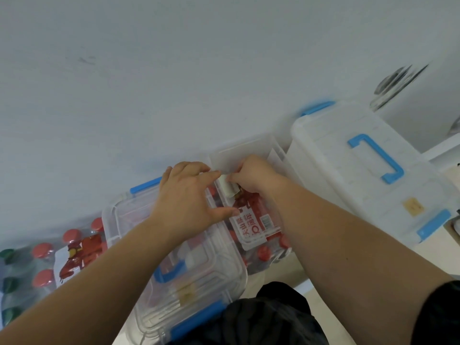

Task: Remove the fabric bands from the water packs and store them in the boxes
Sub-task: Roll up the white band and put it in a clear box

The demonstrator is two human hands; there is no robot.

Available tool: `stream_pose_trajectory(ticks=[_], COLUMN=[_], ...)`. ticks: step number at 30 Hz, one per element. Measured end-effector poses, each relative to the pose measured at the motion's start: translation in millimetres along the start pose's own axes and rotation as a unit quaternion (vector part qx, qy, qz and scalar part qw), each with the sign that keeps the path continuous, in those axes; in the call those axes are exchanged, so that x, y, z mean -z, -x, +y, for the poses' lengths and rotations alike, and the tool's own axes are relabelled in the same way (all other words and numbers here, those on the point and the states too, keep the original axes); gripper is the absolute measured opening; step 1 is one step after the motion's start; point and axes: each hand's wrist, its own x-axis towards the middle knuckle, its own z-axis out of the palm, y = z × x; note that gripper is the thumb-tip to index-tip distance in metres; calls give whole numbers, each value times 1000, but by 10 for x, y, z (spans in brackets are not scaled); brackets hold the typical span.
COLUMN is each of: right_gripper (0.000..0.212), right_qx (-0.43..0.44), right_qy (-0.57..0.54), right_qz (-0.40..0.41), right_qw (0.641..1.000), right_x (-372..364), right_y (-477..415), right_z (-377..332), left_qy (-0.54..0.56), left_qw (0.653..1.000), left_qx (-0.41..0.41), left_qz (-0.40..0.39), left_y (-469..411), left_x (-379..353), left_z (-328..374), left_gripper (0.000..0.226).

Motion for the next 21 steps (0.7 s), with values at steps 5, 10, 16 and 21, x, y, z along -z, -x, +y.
stream_pose_trajectory(ticks=[5, 10, 16, 21], right_gripper=[24, 19, 36, 39], right_qx=[7, 97, 139, 142], right_qy=[-89, -141, 13, 81], right_qz=[131, 200, 186, 189], right_qw=[987, 965, 973, 968], right_x=[166, 182, -179, -381], right_y=[194, 779, 1200, 1294], right_z=[-82, -331, -376, -388], left_qy=[41, 57, 43, 43], left_qw=[998, 995, 987, 980], left_qx=[-7, 29, 122, 169], left_qz=[47, 75, 98, 93], left_y=[73, 368, 906, 1222], left_x=[106, 302, 300, 254], left_z=[-133, -469, -806, -849], left_gripper=[68, 64, 79, 78])
